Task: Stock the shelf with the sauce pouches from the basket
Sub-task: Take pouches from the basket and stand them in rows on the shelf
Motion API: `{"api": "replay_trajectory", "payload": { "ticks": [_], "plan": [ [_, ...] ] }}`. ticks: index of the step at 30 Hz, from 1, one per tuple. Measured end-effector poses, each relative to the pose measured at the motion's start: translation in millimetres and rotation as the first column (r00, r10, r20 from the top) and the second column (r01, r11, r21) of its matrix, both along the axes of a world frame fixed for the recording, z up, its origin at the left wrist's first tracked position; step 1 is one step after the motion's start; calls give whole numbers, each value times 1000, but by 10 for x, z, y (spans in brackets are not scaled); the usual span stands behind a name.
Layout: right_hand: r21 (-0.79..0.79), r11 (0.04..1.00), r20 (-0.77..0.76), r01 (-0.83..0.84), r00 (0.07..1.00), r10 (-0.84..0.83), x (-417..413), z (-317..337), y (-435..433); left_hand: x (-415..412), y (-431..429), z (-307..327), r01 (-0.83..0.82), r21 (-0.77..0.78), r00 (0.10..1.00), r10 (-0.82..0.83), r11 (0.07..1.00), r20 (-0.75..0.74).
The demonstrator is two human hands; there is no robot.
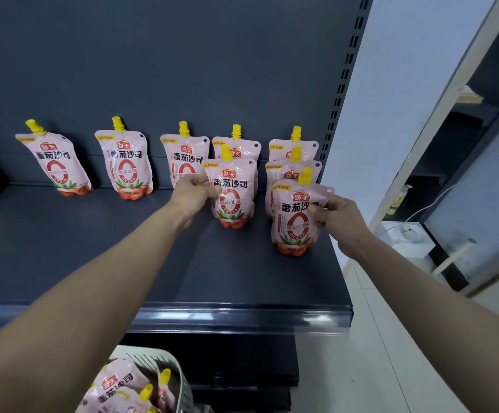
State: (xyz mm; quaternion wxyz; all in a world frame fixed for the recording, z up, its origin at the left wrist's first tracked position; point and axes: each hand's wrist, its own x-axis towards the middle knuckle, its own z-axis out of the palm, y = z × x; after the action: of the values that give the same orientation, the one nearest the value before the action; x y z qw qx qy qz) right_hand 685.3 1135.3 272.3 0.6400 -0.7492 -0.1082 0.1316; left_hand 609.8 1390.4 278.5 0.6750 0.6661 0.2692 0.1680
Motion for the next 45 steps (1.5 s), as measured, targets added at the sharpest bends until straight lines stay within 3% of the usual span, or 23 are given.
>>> {"api": "replay_trajectory", "payload": {
  "ticks": [10, 13, 17, 19, 23, 27, 30, 34, 39, 42, 45],
  "plan": [
    [-8, 998, 12, 63, 998, -63, -132, 108, -78, -299, -19, 55, -5, 121, 999, 11, 993, -50],
    [-103, 973, 149, 207, 970, -190, -213, 161, -140, -388, -61, 77, 5, 205, 998, 8, 979, -62],
    [-51, 909, 479, 414, 809, -342, -456, 314, -138, -558, -166, 159, 31, 415, 999, -10, 909, -51],
    [-22, 943, 586, 332, 769, -257, -634, 423, -2, -693, -213, 228, 65, 527, 998, -49, 848, -44],
    [-142, 986, 715, 88, 698, 41, -1061, 485, 467, -1149, -197, 338, 99, 714, 994, -98, 693, -43],
    [-330, 927, 751, -180, 545, 373, -1582, 303, 988, -1854, 50, 235, 104, 798, 994, -42, 593, -99],
    [-481, 793, 637, -373, 473, 609, -1999, 1, 1364, -2462, 300, -67, 115, 796, 974, 90, 594, -207],
    [-683, 485, 295, -546, 402, 867, -2533, -563, 1758, -3254, 579, -621, 196, 692, 857, 222, 694, -465],
    [-813, 78, -114, -577, 289, 951, -2973, -1347, 1973, -3932, 795, -1233, 312, 584, 679, 255, 749, -689],
    [-822, -28, -253, -569, 321, 913, -3128, -1711, 2083, -4201, 930, -1486, 335, 580, 595, 310, 743, -741],
    [-807, -20, -307, -590, 389, 869, -3257, -1952, 2244, -4301, 1003, -1597, 291, 614, 539, 404, 734, -739]
  ]
}}
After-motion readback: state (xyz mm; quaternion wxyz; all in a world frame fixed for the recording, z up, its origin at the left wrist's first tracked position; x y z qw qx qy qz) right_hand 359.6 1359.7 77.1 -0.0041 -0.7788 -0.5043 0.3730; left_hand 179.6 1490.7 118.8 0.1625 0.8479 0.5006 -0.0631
